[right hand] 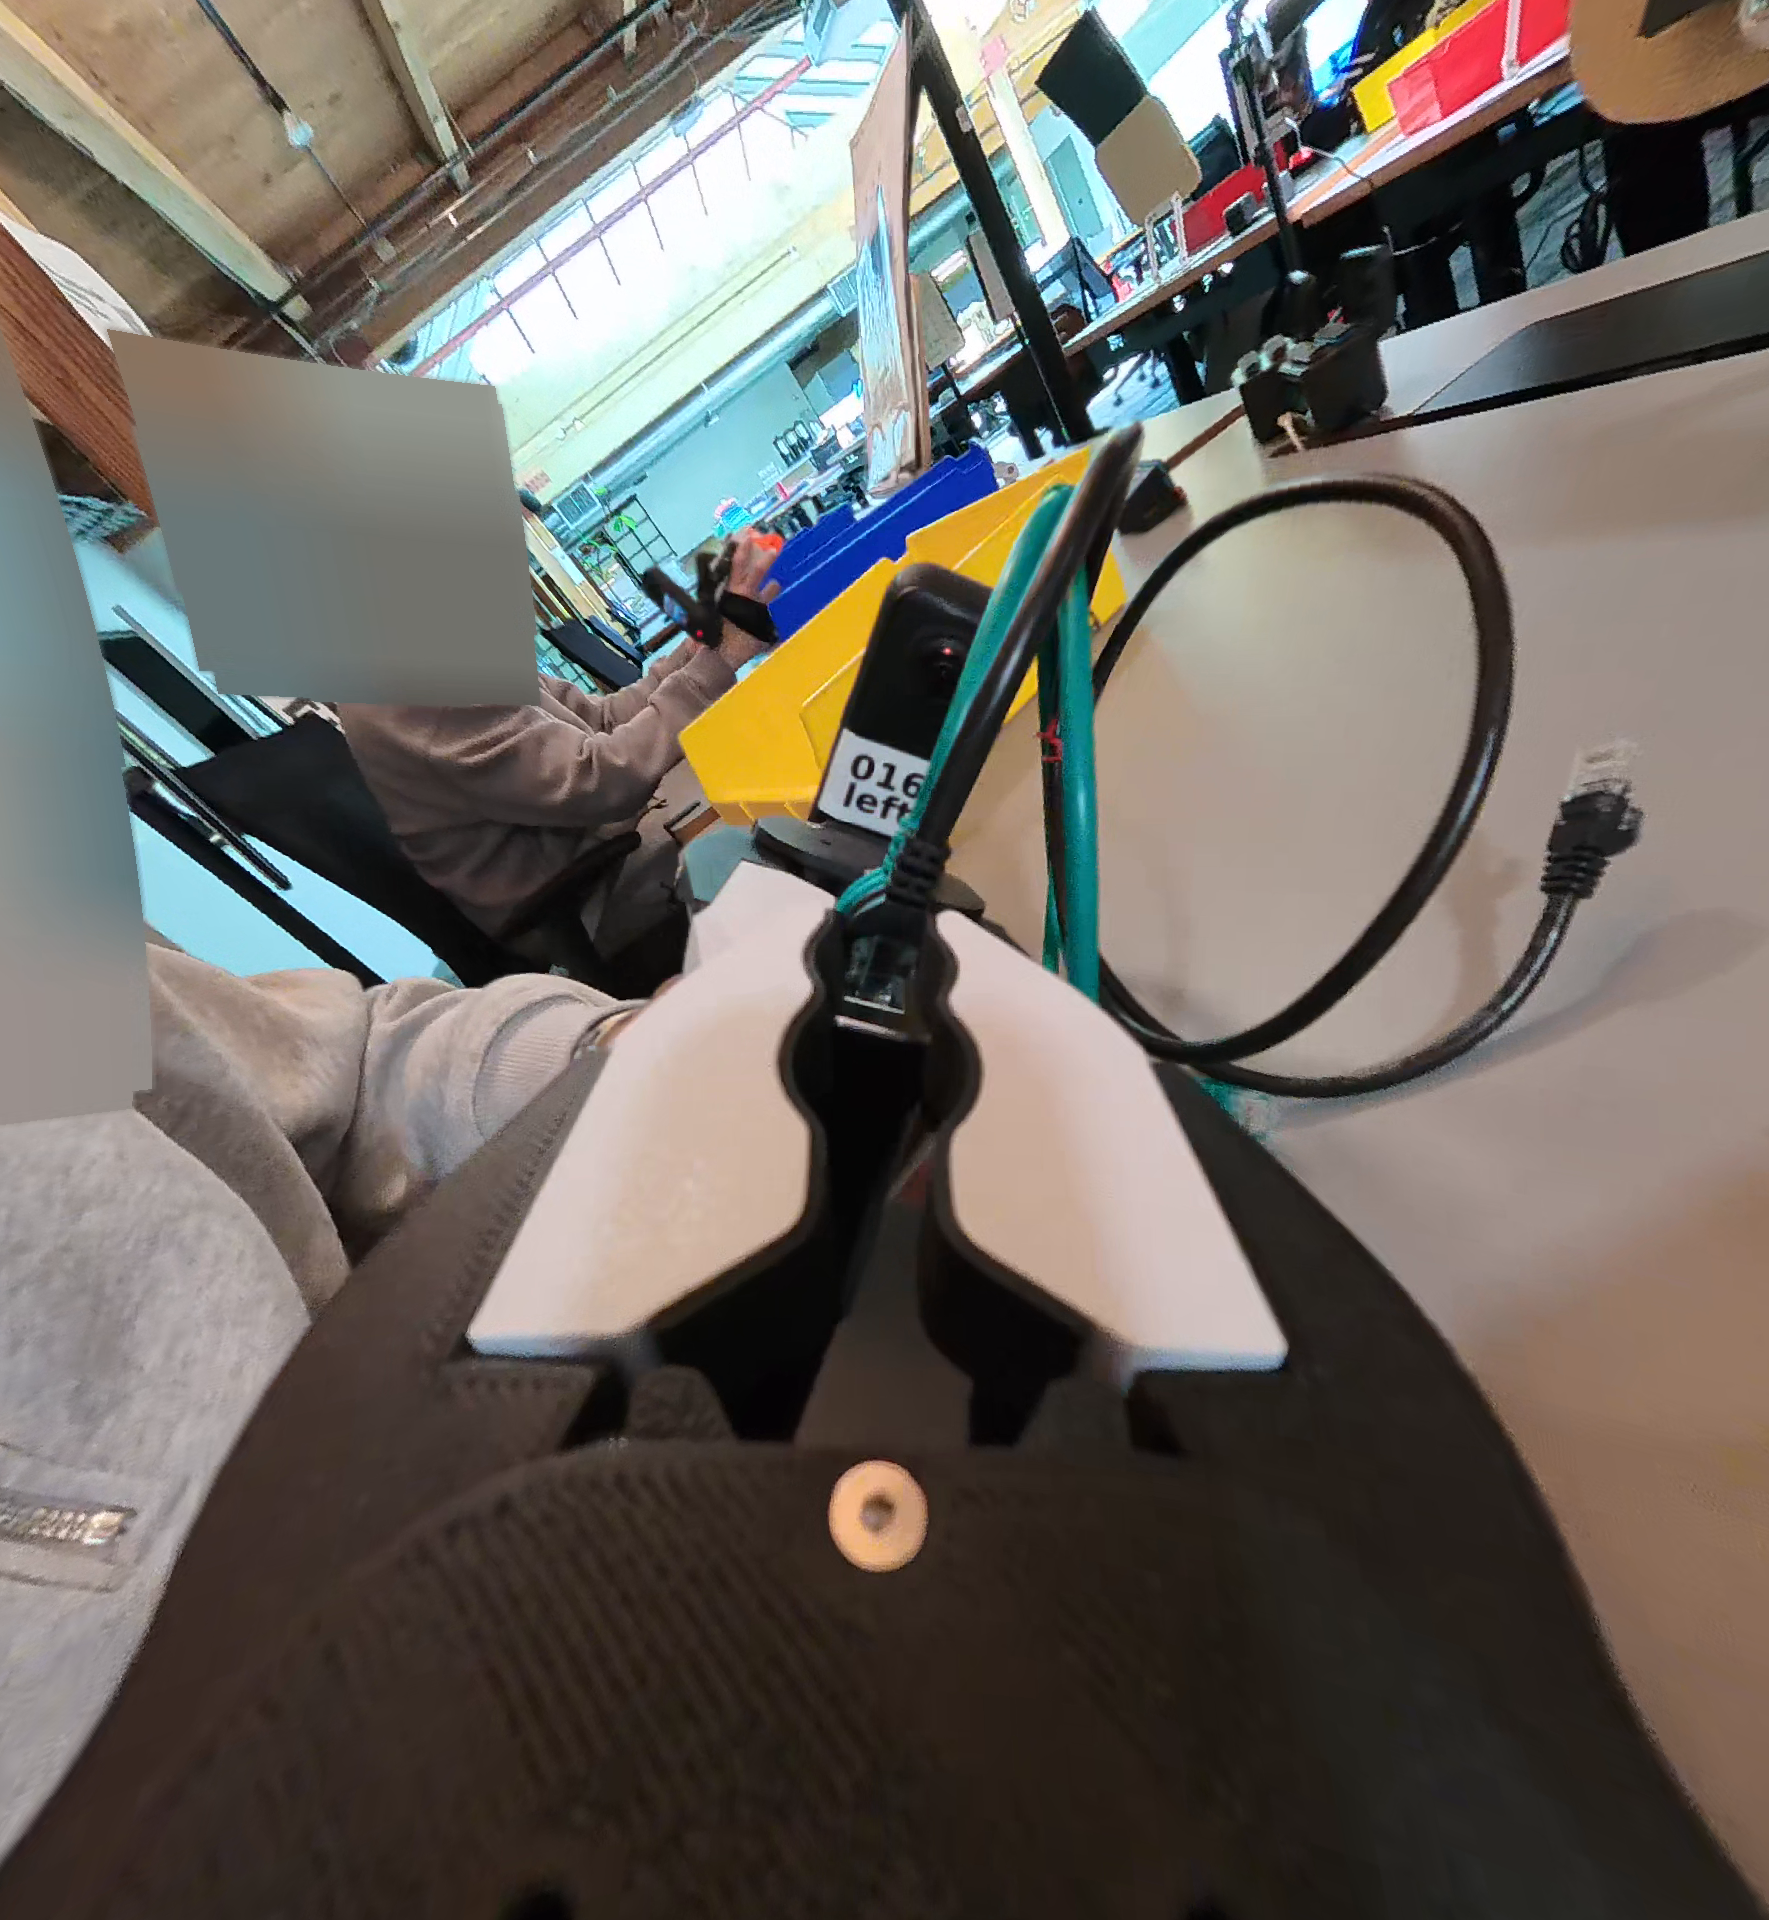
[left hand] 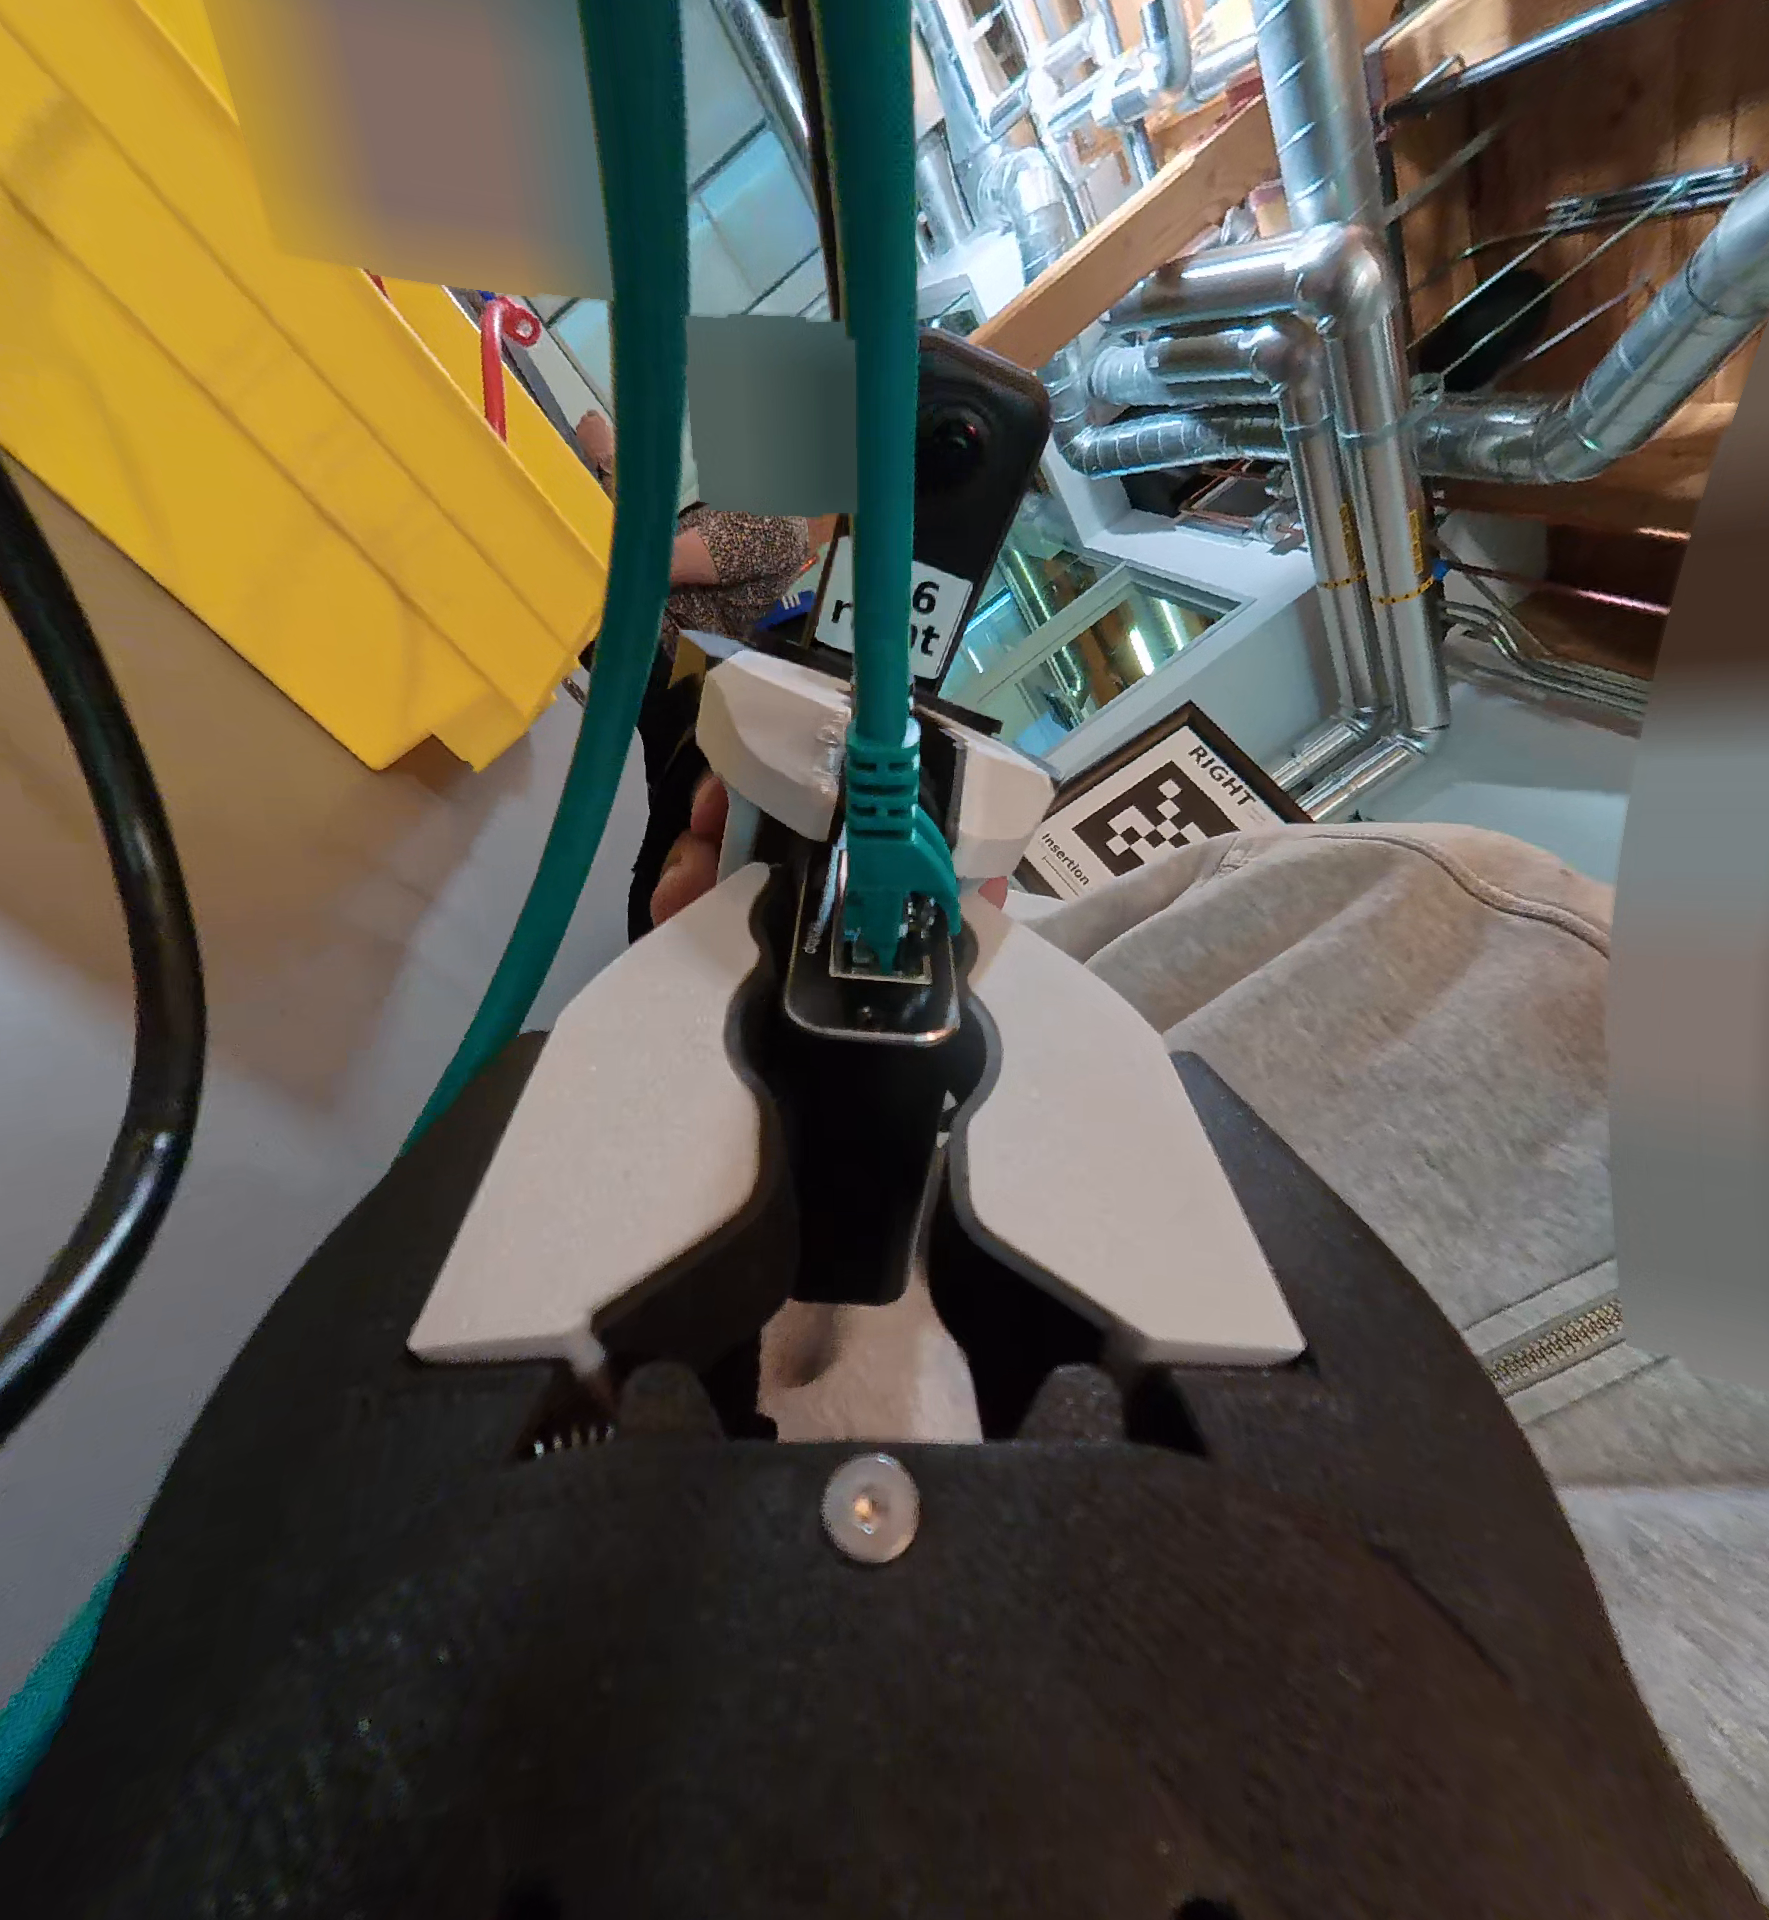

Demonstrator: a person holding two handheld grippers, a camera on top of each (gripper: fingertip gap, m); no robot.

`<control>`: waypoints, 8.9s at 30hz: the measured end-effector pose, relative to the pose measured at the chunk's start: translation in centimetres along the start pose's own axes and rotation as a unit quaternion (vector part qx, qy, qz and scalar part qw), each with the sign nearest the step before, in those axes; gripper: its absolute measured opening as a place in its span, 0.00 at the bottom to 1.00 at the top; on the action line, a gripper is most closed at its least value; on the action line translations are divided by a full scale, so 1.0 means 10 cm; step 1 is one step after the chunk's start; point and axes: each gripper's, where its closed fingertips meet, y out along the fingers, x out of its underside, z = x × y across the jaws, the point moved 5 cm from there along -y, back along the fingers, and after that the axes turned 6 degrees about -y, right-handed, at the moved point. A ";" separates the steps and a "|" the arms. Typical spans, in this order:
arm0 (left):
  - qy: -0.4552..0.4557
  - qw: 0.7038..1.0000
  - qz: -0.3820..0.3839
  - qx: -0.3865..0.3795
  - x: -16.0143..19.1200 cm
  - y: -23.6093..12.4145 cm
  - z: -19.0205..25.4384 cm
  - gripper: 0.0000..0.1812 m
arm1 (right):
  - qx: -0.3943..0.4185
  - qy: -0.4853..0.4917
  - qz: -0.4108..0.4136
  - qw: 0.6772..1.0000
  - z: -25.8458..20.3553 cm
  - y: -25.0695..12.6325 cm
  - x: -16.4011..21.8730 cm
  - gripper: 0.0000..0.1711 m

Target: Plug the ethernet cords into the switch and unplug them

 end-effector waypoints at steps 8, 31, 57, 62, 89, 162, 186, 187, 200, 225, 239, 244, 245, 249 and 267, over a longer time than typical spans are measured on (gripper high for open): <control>-0.002 1.000 0.000 0.009 0.01 0.02 0.01 0.16 | -0.015 0.024 0.011 1.000 0.00 -0.01 0.00 0.08; 0.175 0.971 0.006 -0.163 -0.03 -0.18 -0.22 0.14 | 0.038 -0.250 -0.042 0.967 0.06 -0.05 0.02 0.38; 0.257 0.947 -0.044 -0.188 0.05 -0.11 -0.16 0.15 | -0.046 -0.077 -0.043 0.995 0.21 -0.04 0.08 0.16; 0.254 0.949 -0.038 -0.184 0.04 -0.13 -0.16 0.15 | -0.047 -0.086 -0.060 0.993 0.19 0.00 0.15 0.21; 0.267 0.948 -0.050 -0.166 0.00 -0.13 -0.16 0.15 | -0.070 -0.103 -0.072 0.990 0.19 -0.02 0.18 0.11; 0.198 0.969 -0.049 -0.142 0.07 -0.02 -0.19 0.24 | -0.070 -0.057 -0.092 0.992 0.18 -0.02 0.20 0.08; 0.292 0.903 -0.003 -0.317 0.23 -0.57 0.05 0.27 | -0.064 -0.023 -0.061 0.996 0.29 -0.06 0.12 0.08; 0.312 0.893 0.002 -0.324 0.24 -0.58 0.07 0.27 | -0.072 -0.014 -0.057 0.996 0.27 -0.05 0.12 0.08; 0.329 0.879 0.011 -0.345 0.25 -0.63 0.07 0.29 | -0.091 0.017 -0.049 0.995 0.27 0.01 0.15 0.08; 0.213 0.972 -0.012 -0.100 0.45 0.08 0.13 0.44 | -0.106 0.021 -0.016 0.994 -0.12 -0.13 0.26 0.08; 0.168 0.980 -0.023 -0.103 0.38 -0.05 0.12 0.13 | -0.099 -0.038 -0.021 0.994 -0.23 -0.13 0.27 0.08; 0.178 0.976 -0.026 -0.127 0.37 -0.08 0.09 0.13 | -0.064 -0.056 -0.029 0.996 -0.16 -0.14 0.22 0.18; 0.177 0.975 -0.026 -0.132 0.37 -0.09 0.09 0.13 | -0.052 -0.058 -0.024 0.997 -0.13 -0.16 0.20 0.20; 0.172 0.975 -0.022 -0.139 0.34 -0.12 0.06 0.13 | -0.032 -0.048 0.000 0.998 -0.03 -0.25 0.12 0.11; 0.140 0.977 -0.016 -0.159 0.31 -0.20 -0.05 0.13 | -0.075 -0.094 -0.074 0.990 -0.11 -0.14 0.32 0.09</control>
